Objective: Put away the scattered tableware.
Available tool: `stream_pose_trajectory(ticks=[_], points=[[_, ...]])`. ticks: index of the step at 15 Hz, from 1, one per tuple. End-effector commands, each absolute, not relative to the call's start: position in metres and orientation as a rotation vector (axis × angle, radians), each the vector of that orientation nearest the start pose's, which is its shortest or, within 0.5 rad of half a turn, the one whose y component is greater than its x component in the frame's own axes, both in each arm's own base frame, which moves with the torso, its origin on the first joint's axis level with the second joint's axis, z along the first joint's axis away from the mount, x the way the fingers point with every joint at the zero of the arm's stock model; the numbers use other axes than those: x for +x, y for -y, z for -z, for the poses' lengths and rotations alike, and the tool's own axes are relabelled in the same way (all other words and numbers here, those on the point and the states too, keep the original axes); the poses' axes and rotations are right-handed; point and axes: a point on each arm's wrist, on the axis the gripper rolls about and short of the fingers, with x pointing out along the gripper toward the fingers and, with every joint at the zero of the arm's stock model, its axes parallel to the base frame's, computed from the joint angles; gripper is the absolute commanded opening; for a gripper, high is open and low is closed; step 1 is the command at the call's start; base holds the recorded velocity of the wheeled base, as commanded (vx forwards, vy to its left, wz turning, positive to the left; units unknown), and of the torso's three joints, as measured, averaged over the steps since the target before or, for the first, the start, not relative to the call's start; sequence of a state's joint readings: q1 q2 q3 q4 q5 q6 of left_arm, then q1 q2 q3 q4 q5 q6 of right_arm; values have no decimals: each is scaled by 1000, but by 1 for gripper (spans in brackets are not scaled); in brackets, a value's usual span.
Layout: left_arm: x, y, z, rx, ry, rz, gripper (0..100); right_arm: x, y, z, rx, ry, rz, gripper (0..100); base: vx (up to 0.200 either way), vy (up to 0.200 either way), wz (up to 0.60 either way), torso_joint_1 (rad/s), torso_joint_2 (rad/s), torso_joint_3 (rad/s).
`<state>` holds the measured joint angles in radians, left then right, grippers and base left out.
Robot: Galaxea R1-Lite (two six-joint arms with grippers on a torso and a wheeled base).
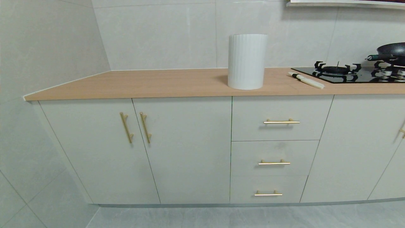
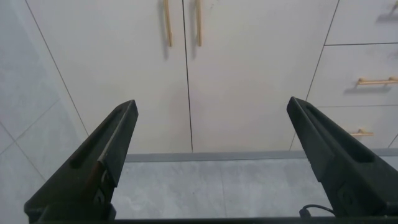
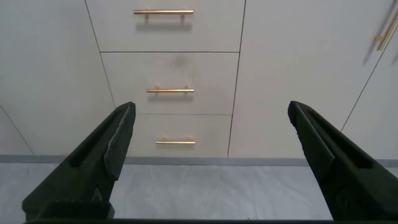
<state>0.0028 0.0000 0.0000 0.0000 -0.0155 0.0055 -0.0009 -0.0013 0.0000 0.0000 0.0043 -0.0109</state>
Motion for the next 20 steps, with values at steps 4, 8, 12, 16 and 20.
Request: stream_pose_trajectory(ticks=[4, 8, 12, 16, 20], points=[[-23, 0, -75, 11, 0, 12, 100, -23, 0, -75, -11, -5, -8, 100, 0, 0, 0, 0, 0, 0], [-23, 0, -75, 6, 0, 12, 100, -23, -1, -75, -9, -4, -26, 100, 200, 0, 0, 6, 5, 6], [-23, 0, -75, 6, 0, 12, 100, -23, -1, -75, -8, -5, -23, 100, 200, 0, 0, 4, 0, 1], [-23, 0, -75, 6, 0, 12, 100, -23, -1, -75, -6, -5, -25, 100, 200, 0, 0, 2, 2, 2], [-23, 0, -75, 6, 0, 12, 100, -23, -1, -75, -6, -3, -25, 100, 200, 0, 0, 5, 4, 4]])
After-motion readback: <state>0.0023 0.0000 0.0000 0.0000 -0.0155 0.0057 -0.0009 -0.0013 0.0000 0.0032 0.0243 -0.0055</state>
